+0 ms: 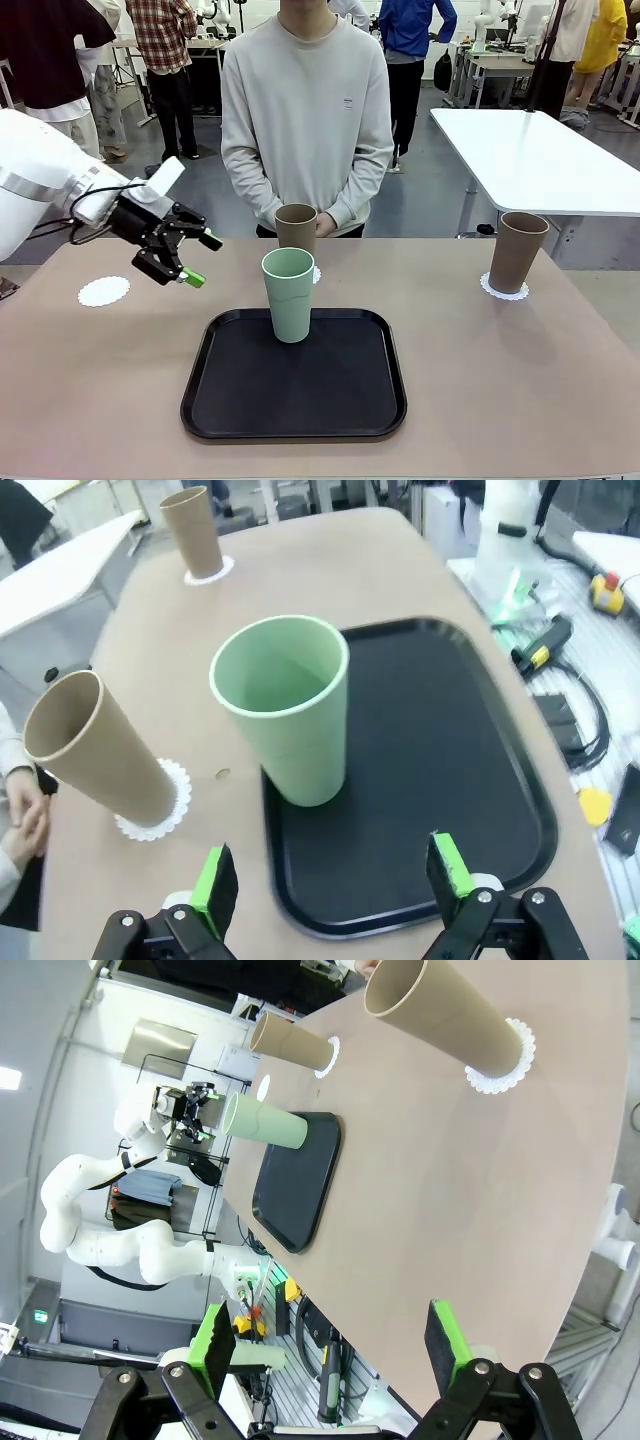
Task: Place coasters on the table and set cups on them.
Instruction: Take one Reusable plastic cup from the Flat Tray and place it on a coaster set by the human.
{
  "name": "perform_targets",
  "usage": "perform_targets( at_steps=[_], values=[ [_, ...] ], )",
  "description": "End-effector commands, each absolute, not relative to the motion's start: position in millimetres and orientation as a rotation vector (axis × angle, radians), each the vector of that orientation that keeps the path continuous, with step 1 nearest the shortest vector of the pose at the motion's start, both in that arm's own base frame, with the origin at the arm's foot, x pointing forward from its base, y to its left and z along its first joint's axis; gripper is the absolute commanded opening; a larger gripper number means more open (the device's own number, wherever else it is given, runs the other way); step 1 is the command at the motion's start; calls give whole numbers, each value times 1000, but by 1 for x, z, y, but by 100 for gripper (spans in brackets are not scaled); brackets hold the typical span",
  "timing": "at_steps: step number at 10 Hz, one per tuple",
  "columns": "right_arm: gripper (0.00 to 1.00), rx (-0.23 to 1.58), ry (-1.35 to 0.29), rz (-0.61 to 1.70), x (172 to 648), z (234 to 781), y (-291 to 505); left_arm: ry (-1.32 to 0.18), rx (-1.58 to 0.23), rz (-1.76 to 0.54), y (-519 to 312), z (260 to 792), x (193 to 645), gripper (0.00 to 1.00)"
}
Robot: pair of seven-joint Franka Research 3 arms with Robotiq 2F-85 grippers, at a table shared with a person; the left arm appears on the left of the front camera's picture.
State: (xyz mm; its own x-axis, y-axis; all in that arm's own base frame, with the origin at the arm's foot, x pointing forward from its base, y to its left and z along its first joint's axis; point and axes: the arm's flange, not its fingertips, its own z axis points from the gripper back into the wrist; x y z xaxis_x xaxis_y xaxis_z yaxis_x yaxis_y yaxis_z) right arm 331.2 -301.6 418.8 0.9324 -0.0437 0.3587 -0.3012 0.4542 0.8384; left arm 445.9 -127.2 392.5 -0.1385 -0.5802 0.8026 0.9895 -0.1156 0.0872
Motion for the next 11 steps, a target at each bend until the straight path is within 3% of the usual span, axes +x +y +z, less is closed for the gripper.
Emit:
perform_targets(
  at_steps=[1,7,11],
  values=[
    [100,1094,-356,162,331,419,-301,-797,-831,-1526,-128,365,441,100],
    [100,1094,-356,162,331,419,-301,-833,-741,-1418,-153,357,420,100],
    [100,1094,-356,162,331,419,-301,-813,-813,-1446,-151,353,426,100]
  ],
)
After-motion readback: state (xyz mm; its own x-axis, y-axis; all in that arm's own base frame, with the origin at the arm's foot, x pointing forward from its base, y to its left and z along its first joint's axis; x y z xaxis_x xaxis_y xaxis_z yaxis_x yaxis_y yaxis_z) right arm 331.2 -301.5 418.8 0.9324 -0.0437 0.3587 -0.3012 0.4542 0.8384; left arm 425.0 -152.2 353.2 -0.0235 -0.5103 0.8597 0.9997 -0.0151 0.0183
